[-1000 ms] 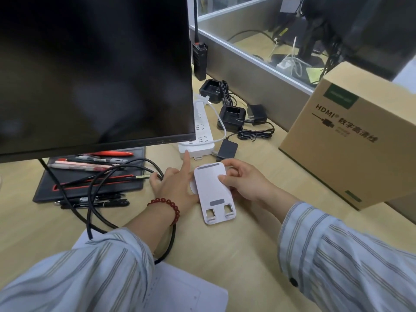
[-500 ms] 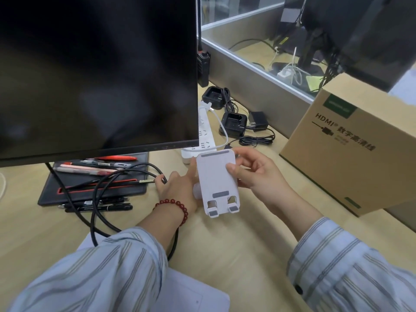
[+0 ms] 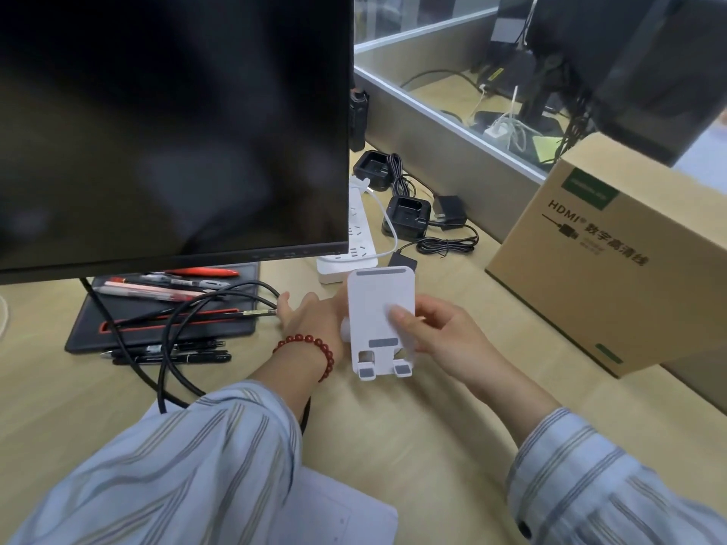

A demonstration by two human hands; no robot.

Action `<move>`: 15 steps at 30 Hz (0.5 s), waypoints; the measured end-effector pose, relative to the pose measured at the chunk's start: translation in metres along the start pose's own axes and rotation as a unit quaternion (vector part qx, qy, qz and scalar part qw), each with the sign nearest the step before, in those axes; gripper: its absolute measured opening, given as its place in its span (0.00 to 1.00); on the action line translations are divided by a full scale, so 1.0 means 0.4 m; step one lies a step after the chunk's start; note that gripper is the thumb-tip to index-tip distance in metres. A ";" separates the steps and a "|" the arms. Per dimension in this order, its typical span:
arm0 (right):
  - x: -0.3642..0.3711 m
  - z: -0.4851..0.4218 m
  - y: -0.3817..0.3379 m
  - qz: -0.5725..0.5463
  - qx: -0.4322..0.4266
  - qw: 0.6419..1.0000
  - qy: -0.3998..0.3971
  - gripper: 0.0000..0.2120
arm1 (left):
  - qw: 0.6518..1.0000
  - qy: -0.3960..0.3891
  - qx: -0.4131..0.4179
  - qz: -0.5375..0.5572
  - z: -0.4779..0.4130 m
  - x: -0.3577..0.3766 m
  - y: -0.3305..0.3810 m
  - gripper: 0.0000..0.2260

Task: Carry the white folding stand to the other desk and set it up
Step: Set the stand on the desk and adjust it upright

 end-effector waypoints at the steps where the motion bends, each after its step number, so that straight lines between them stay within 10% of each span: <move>1: 0.009 0.004 0.007 0.029 0.000 1.000 -0.005 0.12 | 1.000 -0.008 -0.001 0.005 0.004 0.000 0.003 0.15; 15: 0.012 -0.026 0.049 0.084 0.112 0.990 0.015 0.16 | 0.998 0.007 0.006 0.069 -0.004 0.016 -0.010 0.13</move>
Point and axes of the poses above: each hand's wrist, its own z-axis away from the middle knuckle, its own x-axis out of the palm, y = z × x, the point moved 9 cm from there along -z, towards the middle knuckle, and after that the axes turned 7 degrees about x, right-handed, at the moved point
